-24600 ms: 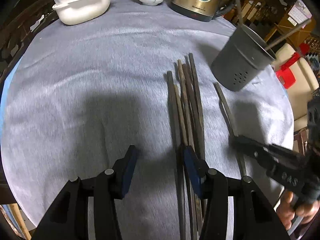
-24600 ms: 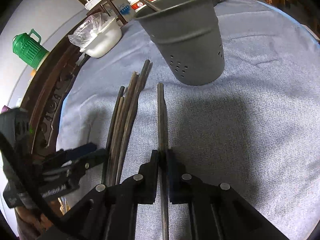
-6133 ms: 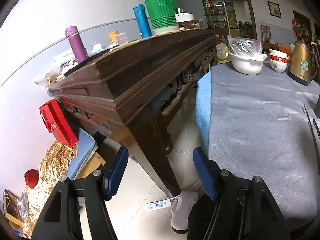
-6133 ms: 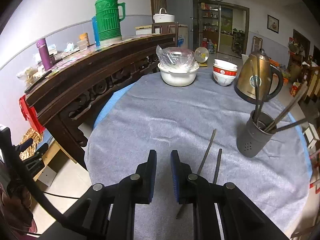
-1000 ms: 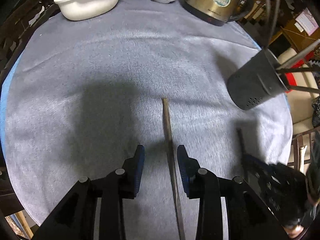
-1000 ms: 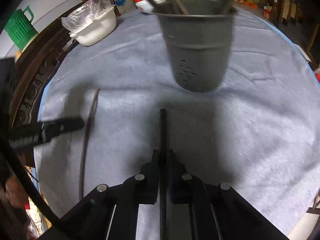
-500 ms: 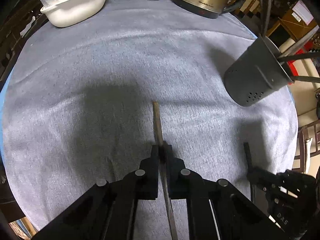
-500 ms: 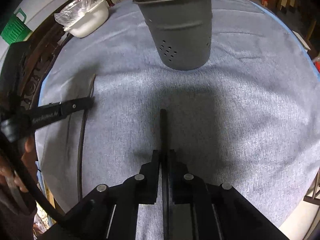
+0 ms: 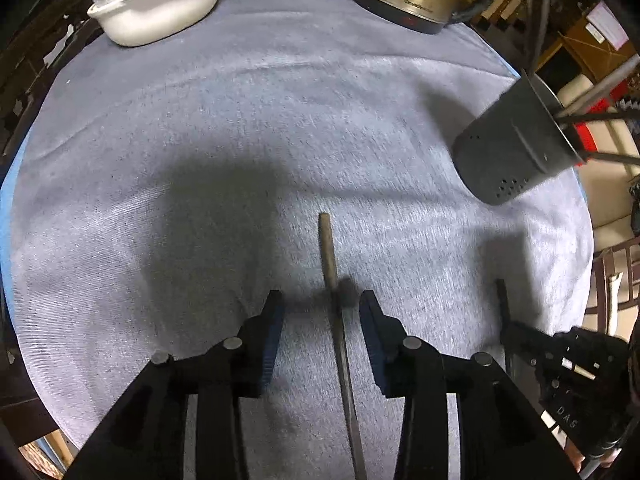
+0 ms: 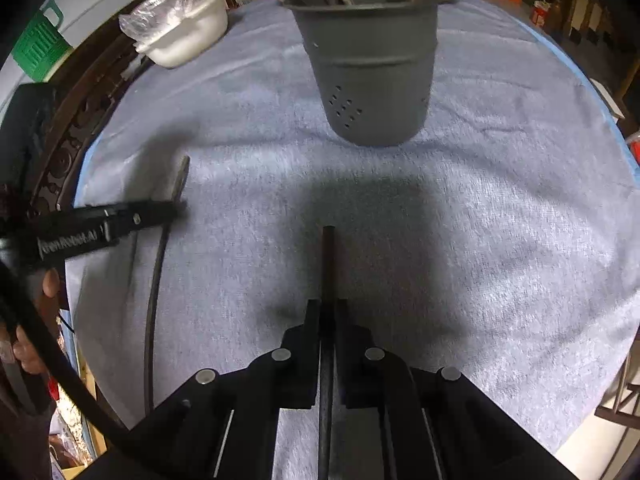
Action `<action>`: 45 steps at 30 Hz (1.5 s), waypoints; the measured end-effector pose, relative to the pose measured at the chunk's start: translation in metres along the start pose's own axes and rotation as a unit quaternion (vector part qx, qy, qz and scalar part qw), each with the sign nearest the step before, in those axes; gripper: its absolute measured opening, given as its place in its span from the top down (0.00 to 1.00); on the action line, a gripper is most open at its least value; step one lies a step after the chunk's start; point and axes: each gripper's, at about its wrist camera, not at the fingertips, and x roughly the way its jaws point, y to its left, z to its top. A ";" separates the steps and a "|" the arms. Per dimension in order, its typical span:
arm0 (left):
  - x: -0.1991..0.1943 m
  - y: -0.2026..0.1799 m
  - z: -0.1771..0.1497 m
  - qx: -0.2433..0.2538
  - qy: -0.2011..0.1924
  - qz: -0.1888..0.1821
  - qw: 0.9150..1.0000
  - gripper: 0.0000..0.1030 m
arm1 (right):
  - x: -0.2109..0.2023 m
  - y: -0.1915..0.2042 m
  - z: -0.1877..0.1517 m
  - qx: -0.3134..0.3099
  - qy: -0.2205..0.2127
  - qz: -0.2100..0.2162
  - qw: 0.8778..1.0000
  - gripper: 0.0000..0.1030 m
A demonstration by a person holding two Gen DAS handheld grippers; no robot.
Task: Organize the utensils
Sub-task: 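Close the left gripper on the remaining chopstick, then lift both held chopsticks up over the grey cup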
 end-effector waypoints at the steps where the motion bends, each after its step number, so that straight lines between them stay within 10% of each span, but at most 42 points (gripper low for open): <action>1: 0.002 0.001 0.002 -0.003 0.004 0.000 1.000 0.61 | 0.000 -0.002 0.001 0.007 0.003 0.002 1.000 0.91; 6: 0.007 -0.014 0.013 0.008 0.000 0.030 1.000 0.63 | 0.004 0.008 0.007 -0.006 0.005 -0.019 1.000 0.91; 10: 0.008 -0.016 0.019 0.011 -0.012 0.047 0.999 0.93 | 0.007 0.009 0.013 -0.011 -0.011 -0.010 1.000 0.92; 32: -0.169 -0.035 -0.008 0.026 -0.218 -0.004 0.976 0.95 | -0.151 -0.005 -0.006 -0.017 -0.236 0.102 0.966 0.93; 45: -0.205 -0.051 0.017 0.023 -0.272 -0.012 0.962 0.95 | -0.215 -0.017 0.004 0.001 -0.330 0.087 0.940 0.93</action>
